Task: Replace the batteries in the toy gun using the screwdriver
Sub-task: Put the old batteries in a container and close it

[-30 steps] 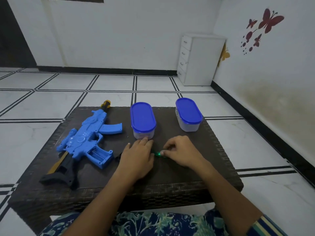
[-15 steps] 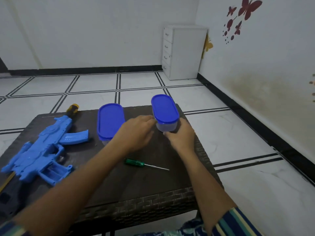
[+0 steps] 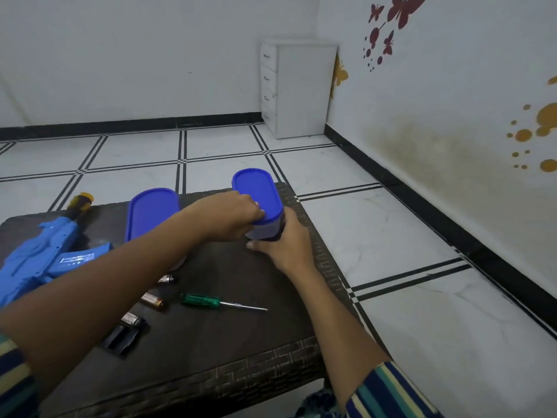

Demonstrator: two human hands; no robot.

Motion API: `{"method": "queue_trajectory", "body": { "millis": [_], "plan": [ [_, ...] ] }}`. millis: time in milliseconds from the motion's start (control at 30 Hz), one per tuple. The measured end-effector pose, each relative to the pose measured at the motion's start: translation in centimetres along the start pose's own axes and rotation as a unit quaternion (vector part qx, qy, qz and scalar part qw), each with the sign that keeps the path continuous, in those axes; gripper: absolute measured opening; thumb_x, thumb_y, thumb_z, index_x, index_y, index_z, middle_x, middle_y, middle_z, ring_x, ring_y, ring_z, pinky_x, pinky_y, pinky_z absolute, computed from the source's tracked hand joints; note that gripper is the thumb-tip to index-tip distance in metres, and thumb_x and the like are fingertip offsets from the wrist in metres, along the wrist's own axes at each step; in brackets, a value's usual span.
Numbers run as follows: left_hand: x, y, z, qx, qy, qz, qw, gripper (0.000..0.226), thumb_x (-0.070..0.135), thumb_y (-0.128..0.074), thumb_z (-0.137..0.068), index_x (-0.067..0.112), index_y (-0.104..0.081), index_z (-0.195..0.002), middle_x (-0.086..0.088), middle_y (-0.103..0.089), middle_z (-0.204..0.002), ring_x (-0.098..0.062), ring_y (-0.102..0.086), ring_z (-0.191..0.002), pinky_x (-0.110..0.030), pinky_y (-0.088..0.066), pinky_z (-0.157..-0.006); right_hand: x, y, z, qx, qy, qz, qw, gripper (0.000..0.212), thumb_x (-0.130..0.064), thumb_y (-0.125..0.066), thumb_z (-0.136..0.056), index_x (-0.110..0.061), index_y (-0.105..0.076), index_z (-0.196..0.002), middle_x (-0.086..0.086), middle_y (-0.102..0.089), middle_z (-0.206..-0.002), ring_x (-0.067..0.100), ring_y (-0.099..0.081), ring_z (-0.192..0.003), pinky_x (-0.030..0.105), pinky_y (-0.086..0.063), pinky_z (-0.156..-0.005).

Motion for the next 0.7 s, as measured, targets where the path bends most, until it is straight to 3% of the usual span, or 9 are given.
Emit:
{"method": "queue_trajectory", "body": {
  "millis": [67, 133, 267, 400, 500, 567, 700],
  "plan": [
    [0.5, 0.4, 0.3, -0.014, -0.016, -0.012, 1.000, 0.020, 0.018, -0.043, -0.093, 0.010, -0.058, -0.103, -0.007, -0.062, -0.090, -0.022, -0.054, -0.073, -0.036, -0.047, -0.071, -0.3, -0.1, 0.5, -0.002, 0.002, 0.000, 1.000, 0.085, -0.032, -0.094, -0.055, -0.021, -0.049, -0.127, -0.006, -0.063, -0.115, 0.011, -0.060, -0.097, 0.015, -0.049, -0.068],
    [1.1, 0.9, 0.7, -0.027, -0.026, -0.015, 0.999, 0.020, 0.019, -0.044, -0.091, 0.010, -0.058, -0.101, -0.007, -0.061, -0.088, -0.025, -0.054, -0.075, -0.039, -0.047, -0.073, -0.6, -0.1, 1.0, 0.001, -0.010, 0.011, 1.000, 0.085, -0.036, -0.094, -0.052, -0.020, -0.050, -0.122, -0.005, -0.063, -0.112, 0.013, -0.062, -0.095, 0.018, -0.049, -0.066],
    [1.9, 2.8, 1.8, -0.048, -0.040, -0.001, 0.998, 0.012, 0.021, -0.052, -0.088, 0.011, -0.058, -0.088, 0.004, -0.039, -0.063, -0.018, -0.040, -0.064, -0.033, -0.037, -0.063, -1.0, -0.3, 1.5, -0.006, -0.028, 0.050, 0.998, 0.072, -0.041, -0.090, -0.050, -0.020, -0.053, -0.108, -0.004, -0.065, -0.104, 0.018, -0.063, -0.094, 0.035, -0.055, -0.075],
    [1.4, 3.7, 2.6, -0.022, -0.044, 0.026, 0.998, 0.011, 0.021, -0.056, -0.079, 0.011, -0.055, -0.075, -0.001, -0.047, -0.061, -0.013, -0.039, -0.056, -0.035, -0.042, -0.061, -1.3, -0.8, 1.6, -0.012, -0.021, 0.077, 0.997, 0.071, -0.048, -0.086, -0.046, -0.024, -0.054, -0.105, -0.004, -0.067, -0.102, 0.020, -0.066, -0.093, 0.041, -0.056, -0.080],
    [1.1, 4.2, 3.1, -0.003, -0.034, 0.045, 0.998, 0.009, 0.020, -0.057, -0.076, 0.012, -0.054, -0.074, 0.002, -0.042, -0.059, -0.008, -0.031, -0.051, -0.029, -0.034, -0.058, -1.3, -1.1, 1.6, -0.013, -0.011, 0.109, 0.994, 0.078, -0.052, -0.086, -0.045, -0.025, -0.053, -0.111, -0.002, -0.067, -0.108, 0.021, -0.065, -0.099, 0.040, -0.054, -0.085],
    [0.3, 4.9, 3.4, 0.038, -0.004, 0.052, 0.998, 0.009, 0.022, -0.057, -0.077, 0.012, -0.057, -0.078, 0.004, -0.043, -0.058, -0.008, -0.033, -0.051, -0.025, -0.033, -0.057, -1.4, -1.2, 1.7, -0.019, -0.011, 0.126, 0.992, 0.083, -0.053, -0.087, -0.045, -0.026, -0.052, -0.115, -0.002, -0.066, -0.114, 0.021, -0.063, -0.105, 0.038, -0.052, -0.090],
    [-2.7, 7.2, 5.5, 0.185, 0.090, 0.126, 0.971, 0.025, 0.025, -0.053, -0.075, 0.012, -0.066, -0.092, -0.005, -0.065, -0.071, -0.020, -0.054, -0.061, -0.035, -0.047, -0.061, -1.1, -1.3, 1.7, -0.028, -0.014, 0.151, 0.988, 0.090, -0.056, -0.088, -0.045, -0.024, -0.048, -0.119, 0.000, -0.061, -0.121, 0.022, -0.059, -0.111, 0.038, -0.050, -0.093]
  ]
}}
Point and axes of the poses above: each hand's wrist, its own z-axis away from the middle knuckle, its own y-axis out of the back of the hand, x = y × z, the point moved 6 cm from there along -z, towards the middle knuckle
